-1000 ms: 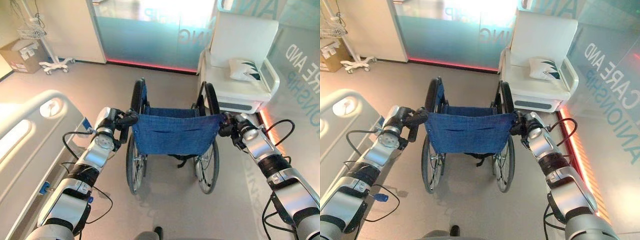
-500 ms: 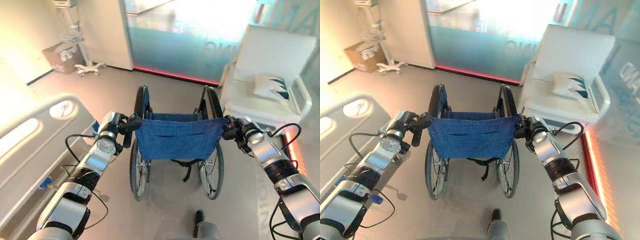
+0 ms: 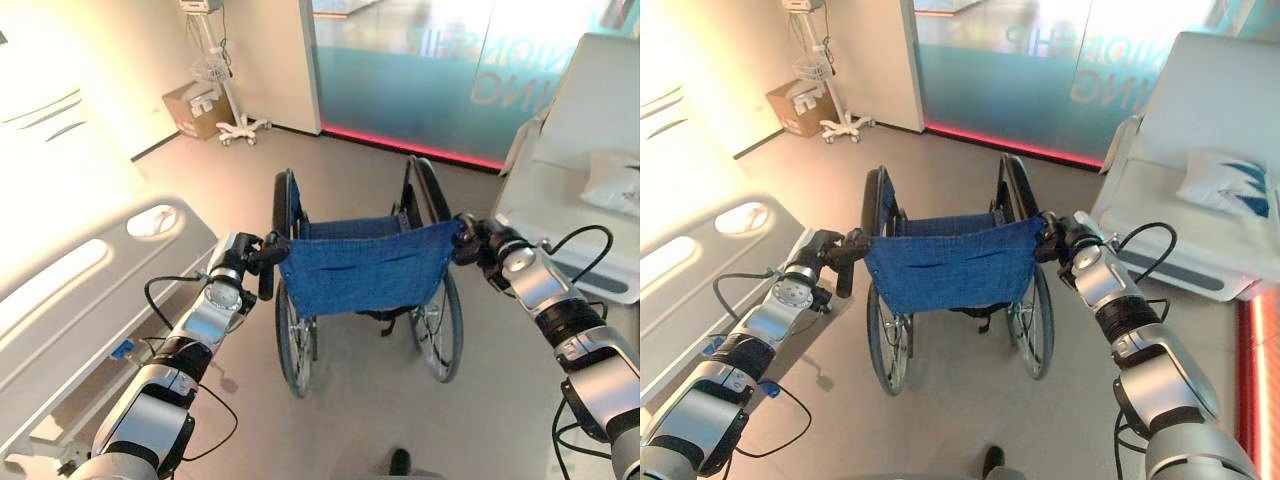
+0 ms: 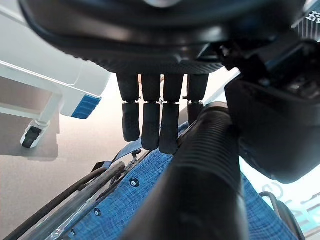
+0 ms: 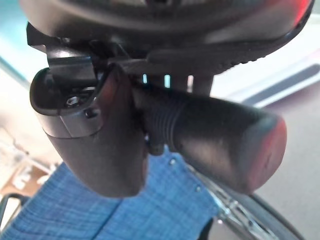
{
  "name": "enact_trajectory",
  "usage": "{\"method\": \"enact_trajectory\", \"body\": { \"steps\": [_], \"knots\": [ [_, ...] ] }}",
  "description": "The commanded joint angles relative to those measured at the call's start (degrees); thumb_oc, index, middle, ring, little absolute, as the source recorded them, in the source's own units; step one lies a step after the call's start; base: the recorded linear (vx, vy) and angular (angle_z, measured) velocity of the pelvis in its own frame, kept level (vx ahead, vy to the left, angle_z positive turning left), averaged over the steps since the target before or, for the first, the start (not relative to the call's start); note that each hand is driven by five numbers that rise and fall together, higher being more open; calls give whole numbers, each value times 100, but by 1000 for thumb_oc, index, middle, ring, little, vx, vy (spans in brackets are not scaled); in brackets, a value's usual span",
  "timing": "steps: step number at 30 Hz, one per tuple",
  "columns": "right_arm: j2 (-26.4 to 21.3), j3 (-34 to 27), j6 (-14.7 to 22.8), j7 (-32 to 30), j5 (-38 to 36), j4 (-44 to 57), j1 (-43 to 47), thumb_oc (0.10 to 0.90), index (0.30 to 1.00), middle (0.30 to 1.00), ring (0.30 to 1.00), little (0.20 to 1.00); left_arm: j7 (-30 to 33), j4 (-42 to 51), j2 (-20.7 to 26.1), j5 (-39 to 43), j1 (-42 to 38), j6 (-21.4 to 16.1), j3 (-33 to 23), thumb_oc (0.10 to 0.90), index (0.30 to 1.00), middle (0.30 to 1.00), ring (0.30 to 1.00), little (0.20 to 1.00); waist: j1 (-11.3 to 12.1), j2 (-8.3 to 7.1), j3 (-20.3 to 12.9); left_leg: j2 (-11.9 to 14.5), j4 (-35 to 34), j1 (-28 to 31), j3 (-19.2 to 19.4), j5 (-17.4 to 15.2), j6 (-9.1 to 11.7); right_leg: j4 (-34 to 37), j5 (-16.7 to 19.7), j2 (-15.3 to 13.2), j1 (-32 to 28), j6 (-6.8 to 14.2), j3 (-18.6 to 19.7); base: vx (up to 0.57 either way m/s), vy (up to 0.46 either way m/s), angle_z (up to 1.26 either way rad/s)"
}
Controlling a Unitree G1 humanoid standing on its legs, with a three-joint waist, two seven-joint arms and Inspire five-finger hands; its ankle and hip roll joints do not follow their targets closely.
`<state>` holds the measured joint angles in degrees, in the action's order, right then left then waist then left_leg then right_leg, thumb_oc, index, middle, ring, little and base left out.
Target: Push the wheelchair next to the bed
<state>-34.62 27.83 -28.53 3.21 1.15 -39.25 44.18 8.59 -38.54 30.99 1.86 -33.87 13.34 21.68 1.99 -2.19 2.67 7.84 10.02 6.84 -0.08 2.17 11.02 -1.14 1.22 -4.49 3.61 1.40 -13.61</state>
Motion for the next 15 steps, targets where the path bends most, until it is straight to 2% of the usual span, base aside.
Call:
{"method": "enact_trajectory", "body": {
  "steps": [1, 2, 3, 4, 6, 7, 8, 10, 12, 13, 14, 15],
  "knots": [
    [5, 601, 640, 646, -339, 319, -95, 400, 300, 300, 300, 300, -362, -236, -195, 64, 20, -137, 282, 400, 300, 300, 300, 300, -251, -262, 330, -205, 1213, -587, 324, 1209, -386, 493, 616, -126, -440, -70, 8, 302, -132, 33],
    [15, 577, 653, 621, -317, 308, -114, 400, 300, 300, 300, 300, -362, -181, -192, 33, 73, -159, 272, 400, 300, 300, 300, 300, -174, -263, 404, -313, 1145, -749, 322, 1096, -443, 514, 586, -91, -565, -41, 85, 467, -140, 17],
    [53, 568, 655, 610, -261, 285, -100, 400, 300, 300, 300, 300, -358, -84, -157, 9, 173, -189, 221, 400, 300, 300, 300, 300, -47, -258, 484, -547, 887, -1003, 298, 991, -526, 562, 565, -27, -715, 20, 203, 428, -30, -15],
    [102, 598, 598, 599, -234, 287, -42, 400, 300, 300, 300, 300, -362, 1, -120, -7, 243, -201, 169, 400, 300, 300, 300, 300, 89, -201, 570, -634, 518, -1202, 339, 1010, -538, 614, 511, 83, -890, 52, 307, 477, -12, -39],
    [205, 649, 460, 569, -200, 314, 74, 400, 300, 300, 300, 300, -300, 142, -104, -16, 348, -187, 144, 400, 300, 300, 300, 300, 329, -107, 719, -614, -199, -1632, 443, 1252, -506, 614, 338, 241, -1138, 39, 483, 408, 25, -51],
    [225, 659, 441, 552, -198, 319, 90, 400, 300, 300, 300, 300, -287, 169, -101, -25, 368, -186, 147, 400, 300, 300, 300, 300, 377, -85, 741, -613, -361, -1706, 437, 1312, -501, 614, 314, 269, -1179, 34, 510, 489, 80, -48],
    [224, 692, 389, 581, -200, 364, 154, 400, 300, 300, 300, 300, -246, 341, -19, -8, 487, -133, 142, 400, 300, 300, 300, 300, 532, -24, 790, -597, -953, -1979, 340, 1646, -468, 614, 235, 368, -1315, 7, 672, 496, 108, -48],
    [110, 649, 435, 747, -127, 448, 117, 400, 300, 300, 300, 300, -334, 556, 137, -25, 677, -122, 32, 400, 300, 300, 300, 300, 639, 1, 813, -579, -1268, -2141, 329, 1846, -441, 596, 167, 406, -1451, -11, 772, 493, 156, -57],
    [3, 599, 518, 844, -47, 518, 47, 400, 300, 300, 300, 300, -387, 681, 229, -80, 781, -130, -58, 400, 300, 300, 300, 300, 661, 34, 812, -564, -1211, -2146, 397, 1837, -449, 489, 48, 400, -1488, -8, 738, 320, 155, -50],
    [-69, 564, 648, 858, -29, 548, -59, 400, 300, 300, 300, 300, -405, 738, 321, -57, 851, -119, -155, 400, 300, 300, 300, 300, 616, 58, 765, -521, -1139, -1934, 668, 1498, -558, 286, -114, 339, -1487, 28, 605, 249, 139, -42],
    [-67, 557, 651, 840, -30, 553, -81, 400, 300, 300, 300, 300, -407, 729, 325, -50, 856, -121, -161, 400, 300, 300, 300, 300, 607, 57, 757, -515, -1120, -1897, 720, 1416, -584, 239, -150, 321, -1489, 36, 587, 487, 212, -44],
    [-5, 481, 734, 870, 45, 570, -309, 400, 300, 300, 300, 300, -391, 670, 356, -23, 881, -96, -147, 400, 300, 300, 300, 300, 650, 16, 686, -739, -858, -1882, 630, 1054, -753, 83, -322, 281, -1619, 93, 600, 362, 122, -33]
  ]
}}
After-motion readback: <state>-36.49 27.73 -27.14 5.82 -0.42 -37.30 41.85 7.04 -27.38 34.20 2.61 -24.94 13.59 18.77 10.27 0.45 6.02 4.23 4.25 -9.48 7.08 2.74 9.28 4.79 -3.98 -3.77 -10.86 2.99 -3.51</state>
